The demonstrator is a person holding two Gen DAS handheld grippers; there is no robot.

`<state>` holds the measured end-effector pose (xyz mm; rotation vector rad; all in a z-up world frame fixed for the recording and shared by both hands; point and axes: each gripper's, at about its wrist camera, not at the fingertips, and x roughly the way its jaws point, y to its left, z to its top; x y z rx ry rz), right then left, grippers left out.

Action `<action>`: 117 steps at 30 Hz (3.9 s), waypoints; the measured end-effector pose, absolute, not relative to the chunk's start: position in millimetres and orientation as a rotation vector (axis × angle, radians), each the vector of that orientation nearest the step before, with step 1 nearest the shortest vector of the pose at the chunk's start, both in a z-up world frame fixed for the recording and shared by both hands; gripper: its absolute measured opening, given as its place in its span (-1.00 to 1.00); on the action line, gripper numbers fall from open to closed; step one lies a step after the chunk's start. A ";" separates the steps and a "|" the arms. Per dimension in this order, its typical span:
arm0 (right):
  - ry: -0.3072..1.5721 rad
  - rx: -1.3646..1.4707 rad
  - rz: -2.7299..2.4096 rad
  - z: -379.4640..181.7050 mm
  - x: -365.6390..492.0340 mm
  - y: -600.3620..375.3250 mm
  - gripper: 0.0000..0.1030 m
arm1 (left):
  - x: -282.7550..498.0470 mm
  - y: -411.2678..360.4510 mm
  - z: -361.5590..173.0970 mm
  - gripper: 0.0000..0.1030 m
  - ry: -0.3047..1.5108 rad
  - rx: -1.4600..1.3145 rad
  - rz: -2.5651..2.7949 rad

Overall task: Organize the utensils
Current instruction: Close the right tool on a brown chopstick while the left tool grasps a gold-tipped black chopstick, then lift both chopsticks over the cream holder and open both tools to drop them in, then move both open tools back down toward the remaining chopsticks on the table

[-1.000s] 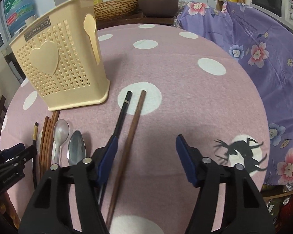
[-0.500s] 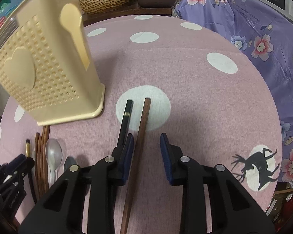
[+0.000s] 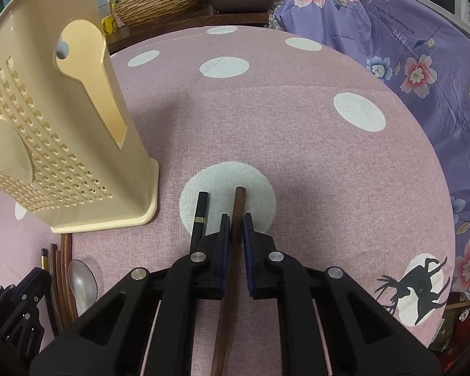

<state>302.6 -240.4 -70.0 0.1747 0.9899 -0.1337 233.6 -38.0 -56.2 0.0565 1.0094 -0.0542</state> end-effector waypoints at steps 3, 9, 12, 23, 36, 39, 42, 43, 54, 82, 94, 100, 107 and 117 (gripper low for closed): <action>0.987 0.179 -0.126 -70.1 301.7 -241.7 -0.82 | 234.8 -38.3 -56.1 -0.84 1.010 0.053 -0.054; 0.980 0.223 -0.088 -70.2 298.7 -248.1 -0.82 | 235.9 -36.9 -55.2 -0.84 1.004 0.054 -0.056; 0.961 0.252 -0.057 -66.0 294.3 -252.4 -0.82 | 235.0 -29.9 -47.9 -0.84 0.986 0.018 -0.066; 0.746 0.291 0.052 12.4 252.9 -271.3 -0.84 | 202.5 -0.8 43.4 -0.84 0.768 -0.093 -0.151; 0.555 0.213 0.091 91.2 208.8 -292.1 -0.84 | 190.4 27.5 94.2 -0.84 0.626 -0.107 -0.138; 0.557 0.212 0.097 94.5 209.6 -295.0 -0.84 | 190.5 35.4 99.6 -0.84 0.613 -0.115 -0.136; 0.548 0.199 0.096 100.6 211.0 -294.7 -0.84 | 191.4 37.5 105.9 -0.84 0.597 -0.102 -0.126; 0.544 0.196 0.096 103.0 211.4 -294.1 -0.84 | 192.1 37.6 108.3 -0.84 0.591 -0.098 -0.122; 0.433 0.150 0.067 185.4 240.9 -286.2 -0.84 | 216.5 40.6 186.3 -0.84 0.473 -0.100 -0.104; 0.515 0.205 0.148 137.9 296.3 -217.8 -0.84 | 270.8 -31.2 124.0 -0.84 0.586 -0.143 -0.191; 0.492 0.185 0.131 130.5 289.7 -219.5 -0.83 | 263.5 -33.7 113.8 -0.30 0.587 -0.119 -0.215; 0.513 0.196 0.116 116.0 279.7 -224.4 -0.79 | 250.9 -34.0 106.5 0.09 0.576 -0.106 -0.231; 0.547 0.147 0.050 83.4 247.0 -228.4 -0.06 | 221.4 -25.6 82.8 0.21 0.595 -0.119 -0.230; 0.756 0.011 0.000 -19.3 188.9 -219.5 -0.02 | 166.8 -6.3 -13.0 0.05 0.814 -0.076 -0.153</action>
